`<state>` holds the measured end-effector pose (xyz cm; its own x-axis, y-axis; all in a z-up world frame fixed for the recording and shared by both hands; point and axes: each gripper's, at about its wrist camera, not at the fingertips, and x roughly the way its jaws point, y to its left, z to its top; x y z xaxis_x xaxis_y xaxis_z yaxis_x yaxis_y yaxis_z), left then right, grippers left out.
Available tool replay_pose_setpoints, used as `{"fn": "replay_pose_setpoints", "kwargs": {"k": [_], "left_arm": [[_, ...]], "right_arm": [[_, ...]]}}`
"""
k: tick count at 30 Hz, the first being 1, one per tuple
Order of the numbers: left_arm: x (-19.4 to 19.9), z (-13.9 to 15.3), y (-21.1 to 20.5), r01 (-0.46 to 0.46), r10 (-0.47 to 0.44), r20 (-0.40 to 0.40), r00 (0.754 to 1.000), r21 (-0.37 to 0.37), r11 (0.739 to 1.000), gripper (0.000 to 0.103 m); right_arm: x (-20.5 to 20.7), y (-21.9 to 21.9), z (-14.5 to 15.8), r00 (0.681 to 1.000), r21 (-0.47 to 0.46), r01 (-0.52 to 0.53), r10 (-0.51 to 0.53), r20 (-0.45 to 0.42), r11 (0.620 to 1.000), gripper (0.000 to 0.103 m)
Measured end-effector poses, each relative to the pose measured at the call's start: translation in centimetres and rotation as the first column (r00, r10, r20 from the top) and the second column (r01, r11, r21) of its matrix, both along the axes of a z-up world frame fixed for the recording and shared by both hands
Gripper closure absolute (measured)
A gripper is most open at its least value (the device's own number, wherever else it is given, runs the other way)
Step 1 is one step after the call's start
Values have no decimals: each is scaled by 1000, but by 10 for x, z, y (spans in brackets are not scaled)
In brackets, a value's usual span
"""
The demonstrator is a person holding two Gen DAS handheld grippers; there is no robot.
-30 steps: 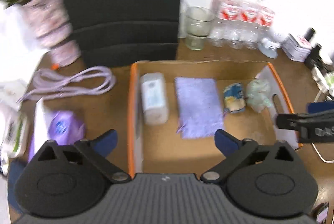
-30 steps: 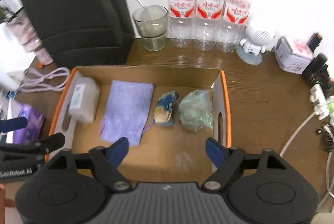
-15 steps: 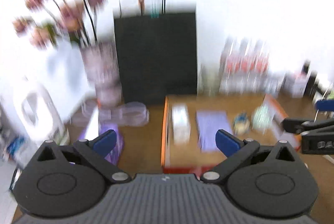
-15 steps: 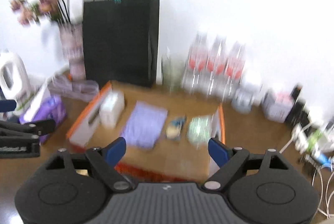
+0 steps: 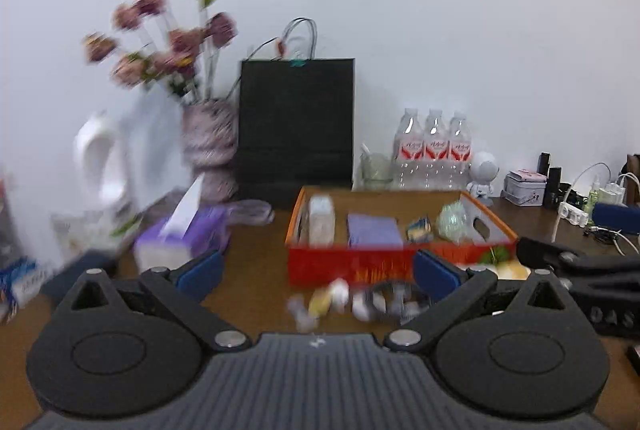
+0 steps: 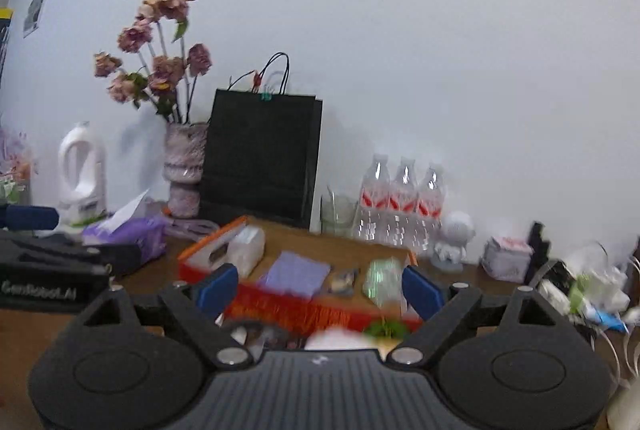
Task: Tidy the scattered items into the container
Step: 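Grasp the black braided cable with the left tool while the right tool grasps the plush toy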
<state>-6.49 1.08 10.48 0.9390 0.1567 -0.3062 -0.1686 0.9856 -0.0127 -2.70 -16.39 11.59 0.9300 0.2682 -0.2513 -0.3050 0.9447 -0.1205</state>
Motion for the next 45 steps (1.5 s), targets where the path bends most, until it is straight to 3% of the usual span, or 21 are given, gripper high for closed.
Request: {"fn": "replay_pose_setpoints", "kwargs": {"k": [3,5,10,18,24,28,31,35,37,39,40,42,45], "left_arm": [[-60,-35,-13,-28,28,-8,1000,-30,999,0],[-84,-47,-18,-26,26,-56,998,-6,1000,0],[-105,-47,-6,-24,25,-35,999,12,1000,0],[-79,-58,11,-8,7,-83,997,-14,1000,0],[-5,-57,16,123,-123,-166,978,-13,992,1],[75,-50,26,124,-155,-249,956,-136,983,23],[133,-48,24,134,-179,-298,938,-165,977,40],[184,-57,8,185,-230,-372,899,-152,971,44],[198,-67,3,194,-248,-422,872,-168,967,50],[208,-77,1,187,-257,-455,853,-194,963,63],[211,-80,0,178,-252,-464,849,-199,964,72],[213,-82,1,171,-247,-455,855,-202,964,82],[209,-77,5,168,-249,-433,866,-216,962,91]], "right_arm": [[-66,-13,-29,999,51,-21,23,-28,998,8],[-100,-20,-43,997,110,-44,51,-54,993,6],[-135,-8,-51,997,56,-75,74,7,996,6],[-118,6,-61,996,8,-84,84,-26,996,8],[-45,-19,-68,993,33,20,-16,-117,999,10],[12,-39,-69,984,45,109,-102,-144,993,14],[51,-49,-75,969,3,171,-168,-181,985,19],[90,-54,-93,939,-53,149,-159,-306,987,29],[100,-53,-100,930,-55,124,-135,-340,991,30],[107,-52,-106,926,-53,111,-123,-356,992,34],[112,-52,-108,923,-46,108,-117,-366,993,42],[120,-53,-112,916,-34,109,-113,-386,994,55],[116,-58,-103,928,-3,134,-126,-351,991,60]]}}
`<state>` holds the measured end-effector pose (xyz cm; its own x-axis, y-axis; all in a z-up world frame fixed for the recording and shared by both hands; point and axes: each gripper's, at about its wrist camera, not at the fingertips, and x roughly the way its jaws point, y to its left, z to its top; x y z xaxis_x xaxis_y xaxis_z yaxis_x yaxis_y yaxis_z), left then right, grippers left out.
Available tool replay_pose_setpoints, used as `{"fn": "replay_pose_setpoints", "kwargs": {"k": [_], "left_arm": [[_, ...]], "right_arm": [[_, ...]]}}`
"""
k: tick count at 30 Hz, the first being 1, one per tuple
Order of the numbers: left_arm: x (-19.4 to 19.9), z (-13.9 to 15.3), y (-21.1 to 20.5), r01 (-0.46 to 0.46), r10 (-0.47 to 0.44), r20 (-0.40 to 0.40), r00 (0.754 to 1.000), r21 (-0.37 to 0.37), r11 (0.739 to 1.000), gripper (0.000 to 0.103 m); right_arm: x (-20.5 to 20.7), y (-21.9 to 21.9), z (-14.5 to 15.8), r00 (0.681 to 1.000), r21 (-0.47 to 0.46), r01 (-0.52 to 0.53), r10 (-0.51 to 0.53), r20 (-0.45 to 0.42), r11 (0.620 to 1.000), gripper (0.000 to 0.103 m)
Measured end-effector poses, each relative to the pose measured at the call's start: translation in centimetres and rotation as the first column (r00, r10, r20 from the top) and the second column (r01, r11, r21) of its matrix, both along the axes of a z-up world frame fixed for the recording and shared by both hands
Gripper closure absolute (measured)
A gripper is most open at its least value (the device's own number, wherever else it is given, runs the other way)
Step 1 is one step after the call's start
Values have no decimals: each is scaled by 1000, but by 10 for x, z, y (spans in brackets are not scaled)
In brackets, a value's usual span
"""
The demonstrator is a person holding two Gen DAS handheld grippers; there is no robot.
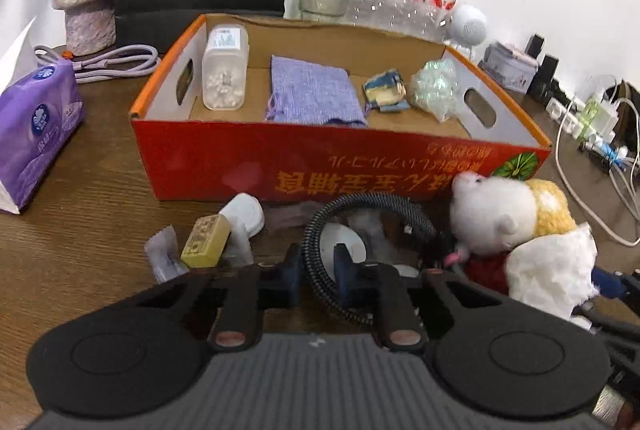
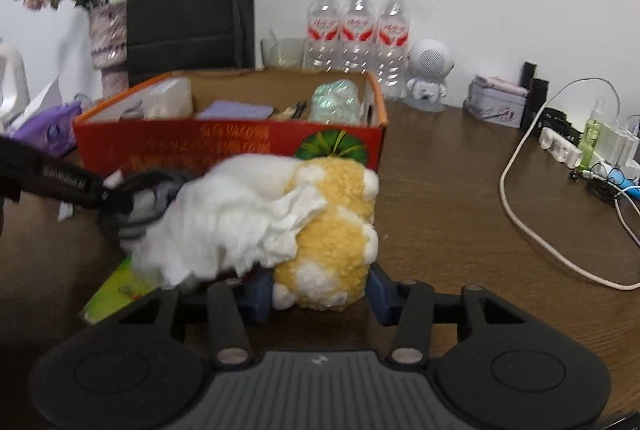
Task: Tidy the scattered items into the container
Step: 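Grasp the black braided cable with the left tool while the right tool grasps the plush toy, then carry the cable and plush toy over the box and open both tools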
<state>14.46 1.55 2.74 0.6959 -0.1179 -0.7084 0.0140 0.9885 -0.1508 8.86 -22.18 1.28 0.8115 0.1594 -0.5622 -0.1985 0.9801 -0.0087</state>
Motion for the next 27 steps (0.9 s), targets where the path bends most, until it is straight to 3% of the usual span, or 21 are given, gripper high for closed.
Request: {"fn": "replay_pose_setpoints", "kwargs": {"k": [5,8,9,10,13,17,18,20,24,27], "left_arm": [[-28,22,7,0,3,85,996,-38,999,96],[-53,31,10,-13,15,124,992,-15,1000,96],[-63,33,14,-19,22,133,991,-23,1000,96],[-73,36,18,-30,35,137,990,-38,999,96],[-112,45,34,-72,86,166,982,-88,993,96],[-161,37,58,-111,133,131,982,-161,981,96],[-169,31,63,-118,137,104,985,-170,978,96],[-179,18,64,-123,134,61,989,-160,979,96],[-185,6,60,-109,118,48,992,-158,981,96],[-176,3,53,-104,108,41,993,-95,990,95]], "right_arm": [[-29,-20,39,990,38,42,-47,135,998,70],[-52,-31,62,984,59,27,-37,176,998,83],[-61,-34,67,981,61,26,-37,189,998,98],[-69,-37,71,979,53,26,-36,199,998,102],[-87,-44,69,983,51,17,-26,182,999,101],[-93,-57,51,993,97,84,-91,76,992,86],[-90,-61,46,993,129,102,-108,41,986,73],[-80,-68,40,991,201,134,-135,-10,970,52],[-39,-75,32,978,280,206,-187,-95,938,29],[6,-70,24,953,244,286,-248,-173,927,22]]}}
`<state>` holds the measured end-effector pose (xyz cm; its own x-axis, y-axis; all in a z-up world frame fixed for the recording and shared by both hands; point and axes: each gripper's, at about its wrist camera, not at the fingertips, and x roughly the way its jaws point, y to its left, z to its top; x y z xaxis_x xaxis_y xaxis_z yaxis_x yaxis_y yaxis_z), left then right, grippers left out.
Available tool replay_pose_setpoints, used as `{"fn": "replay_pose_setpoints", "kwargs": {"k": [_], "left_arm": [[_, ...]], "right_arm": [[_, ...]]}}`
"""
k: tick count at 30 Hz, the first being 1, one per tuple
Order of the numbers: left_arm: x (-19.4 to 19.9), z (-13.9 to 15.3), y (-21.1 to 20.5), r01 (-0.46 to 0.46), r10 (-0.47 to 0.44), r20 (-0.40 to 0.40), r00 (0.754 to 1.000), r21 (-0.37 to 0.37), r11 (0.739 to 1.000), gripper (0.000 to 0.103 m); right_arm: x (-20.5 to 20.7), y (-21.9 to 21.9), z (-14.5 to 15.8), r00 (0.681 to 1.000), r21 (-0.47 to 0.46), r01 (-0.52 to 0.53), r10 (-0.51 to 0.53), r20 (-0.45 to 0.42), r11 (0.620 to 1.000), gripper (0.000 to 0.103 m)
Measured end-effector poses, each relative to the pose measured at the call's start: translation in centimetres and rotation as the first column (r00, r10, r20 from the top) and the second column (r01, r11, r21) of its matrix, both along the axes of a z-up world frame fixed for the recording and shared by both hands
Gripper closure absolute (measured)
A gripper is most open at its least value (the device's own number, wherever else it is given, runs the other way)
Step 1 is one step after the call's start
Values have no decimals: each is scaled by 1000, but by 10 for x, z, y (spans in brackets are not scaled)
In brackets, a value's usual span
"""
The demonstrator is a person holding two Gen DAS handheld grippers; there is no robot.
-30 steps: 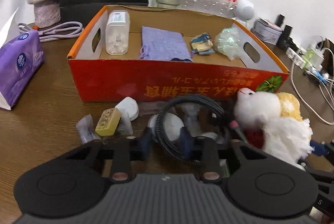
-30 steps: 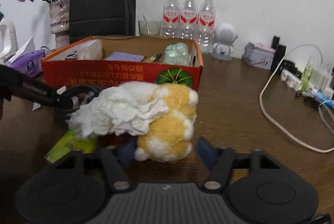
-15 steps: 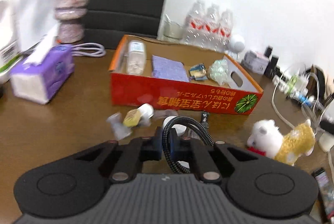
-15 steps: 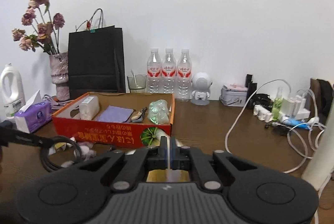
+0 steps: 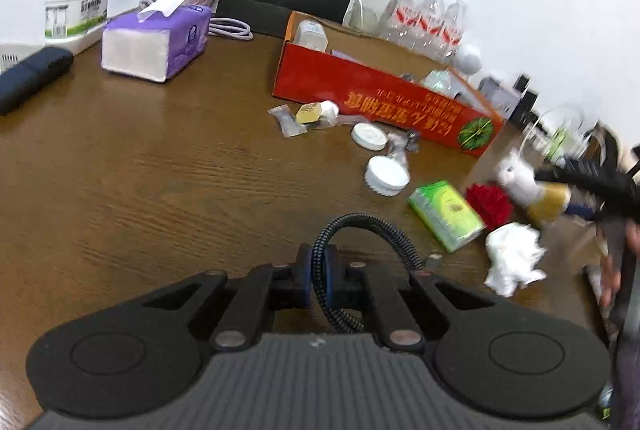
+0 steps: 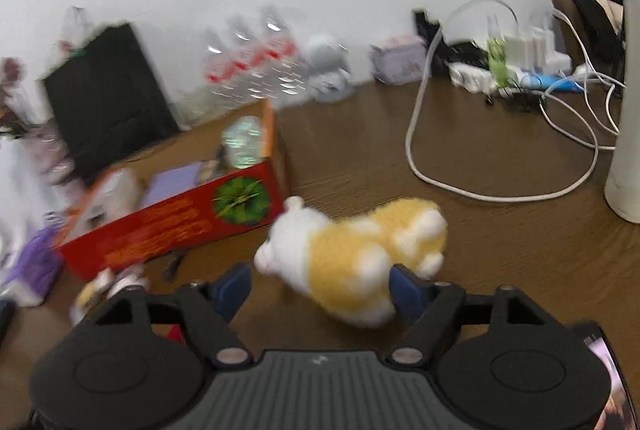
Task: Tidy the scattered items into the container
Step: 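Carry the cable and plush toy over the box and open both tools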
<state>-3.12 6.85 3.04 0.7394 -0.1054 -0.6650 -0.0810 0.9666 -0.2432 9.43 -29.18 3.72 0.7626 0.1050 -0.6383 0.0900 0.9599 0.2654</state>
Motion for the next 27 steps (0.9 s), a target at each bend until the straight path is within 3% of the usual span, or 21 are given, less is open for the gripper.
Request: {"fn": "replay_pose_setpoints", "kwargs": {"k": [2,6,8,11,12,13,16,17,19,20,25,27], "left_arm": [[4,-6,-2,3,-2,-19,1000,42,999,93],[8,-11,0,62,-62,-20,998,34,997,81],[14,-11,1,101,-100,-19,995,43,994,68],[26,-10,-4,147,-145,-25,989,102,984,65],[30,-10,-8,166,-164,-30,986,123,978,65],[34,-10,-12,185,-181,-37,983,143,972,65],[41,-11,-23,246,-241,-50,969,194,950,67],[42,-11,-26,254,-249,-53,967,215,943,77],[43,-11,-31,251,-244,-59,968,240,938,86],[42,-11,-30,247,-241,-55,969,231,941,94],[30,3,-16,235,-235,-6,972,94,967,95],[24,20,-10,214,-218,40,975,92,972,96]], "right_arm": [[25,-1,-7,999,21,13,-12,-44,1000,23],[50,-19,-6,997,210,-25,38,-61,977,24],[64,-21,-1,995,164,6,10,-98,986,23],[95,-9,-3,977,37,-18,26,-212,999,24],[103,-6,-5,971,31,-34,40,-237,999,27],[109,-2,-6,967,17,-41,44,-253,999,41],[118,19,-9,961,-85,-105,79,-266,991,51],[118,26,-10,960,-117,-127,92,-266,985,54],[112,40,-10,958,-168,-172,126,-257,971,57],[107,45,-8,956,-176,-196,148,-254,965,58],[82,46,20,962,-137,-233,207,-178,963,58],[68,45,43,966,-132,-247,232,-117,960,58]]}}
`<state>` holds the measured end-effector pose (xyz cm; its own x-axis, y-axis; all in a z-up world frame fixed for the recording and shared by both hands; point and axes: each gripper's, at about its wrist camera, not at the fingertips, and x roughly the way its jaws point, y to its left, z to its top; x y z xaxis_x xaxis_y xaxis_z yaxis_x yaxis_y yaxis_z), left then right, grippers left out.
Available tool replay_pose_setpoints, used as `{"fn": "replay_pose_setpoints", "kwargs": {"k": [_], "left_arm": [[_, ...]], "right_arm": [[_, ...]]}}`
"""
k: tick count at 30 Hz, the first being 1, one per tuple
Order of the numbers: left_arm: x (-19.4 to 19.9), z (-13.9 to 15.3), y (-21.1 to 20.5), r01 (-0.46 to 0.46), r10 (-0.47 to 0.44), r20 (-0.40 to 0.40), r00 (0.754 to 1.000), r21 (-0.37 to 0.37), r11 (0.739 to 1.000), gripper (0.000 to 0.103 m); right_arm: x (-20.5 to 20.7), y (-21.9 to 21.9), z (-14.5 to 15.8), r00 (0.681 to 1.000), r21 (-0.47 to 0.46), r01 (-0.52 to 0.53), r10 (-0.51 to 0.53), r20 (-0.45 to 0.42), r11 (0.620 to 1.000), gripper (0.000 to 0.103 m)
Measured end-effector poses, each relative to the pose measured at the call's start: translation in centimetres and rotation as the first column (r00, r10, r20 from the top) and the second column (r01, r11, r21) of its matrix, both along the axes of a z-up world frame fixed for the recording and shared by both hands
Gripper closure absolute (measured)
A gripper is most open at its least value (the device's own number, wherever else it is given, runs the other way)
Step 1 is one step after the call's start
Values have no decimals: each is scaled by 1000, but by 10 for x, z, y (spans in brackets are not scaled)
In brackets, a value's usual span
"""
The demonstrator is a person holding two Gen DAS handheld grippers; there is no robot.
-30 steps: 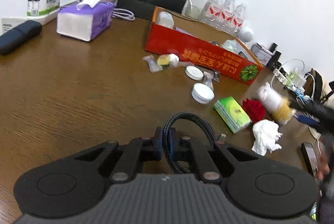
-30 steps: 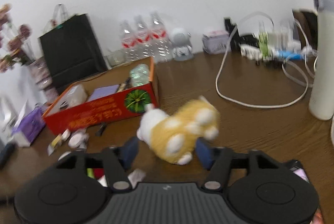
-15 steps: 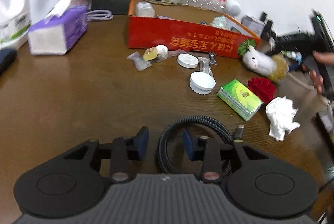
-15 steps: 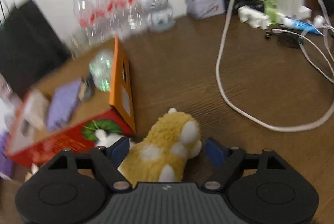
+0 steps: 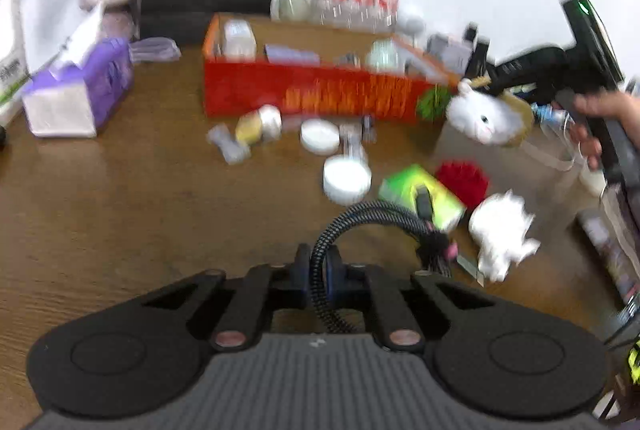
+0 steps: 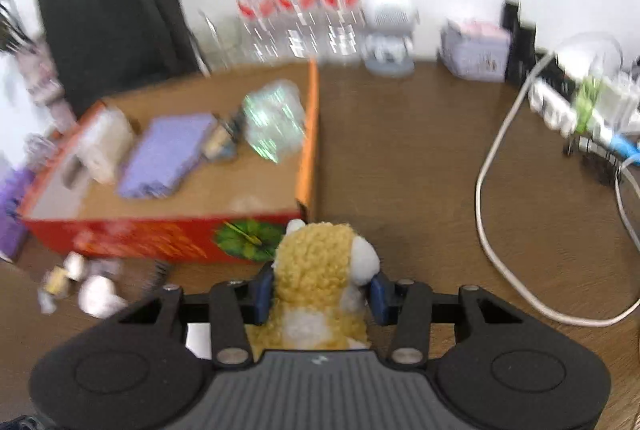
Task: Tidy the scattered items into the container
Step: 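Carry the cable and plush toy over the box and open both tools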
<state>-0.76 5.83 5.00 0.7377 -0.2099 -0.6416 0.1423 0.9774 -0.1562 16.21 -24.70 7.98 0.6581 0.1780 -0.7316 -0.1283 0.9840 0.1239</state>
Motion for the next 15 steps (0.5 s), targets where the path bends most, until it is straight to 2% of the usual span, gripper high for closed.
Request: {"fn": "replay_pose_setpoints", "kwargs": {"k": [5,8,11,13,15], "left_arm": [[-21,50,9,-52,53,140,989,-8,999,96],[-38,68,7,-90,89,199,976,-3,996,96],[-46,70,5,-121,129,190,973,-53,991,96],[-37,67,3,-121,131,174,976,-67,990,96],[-19,67,0,-123,129,165,978,-48,991,96]], "right_arm": [[-69,5,56,981,21,-71,66,180,997,58],[-124,12,67,964,38,-99,87,253,994,58],[-164,12,56,968,118,-94,63,244,989,58],[-168,19,50,970,87,-116,94,223,989,58],[-162,23,51,969,66,-116,98,226,991,58]]}}
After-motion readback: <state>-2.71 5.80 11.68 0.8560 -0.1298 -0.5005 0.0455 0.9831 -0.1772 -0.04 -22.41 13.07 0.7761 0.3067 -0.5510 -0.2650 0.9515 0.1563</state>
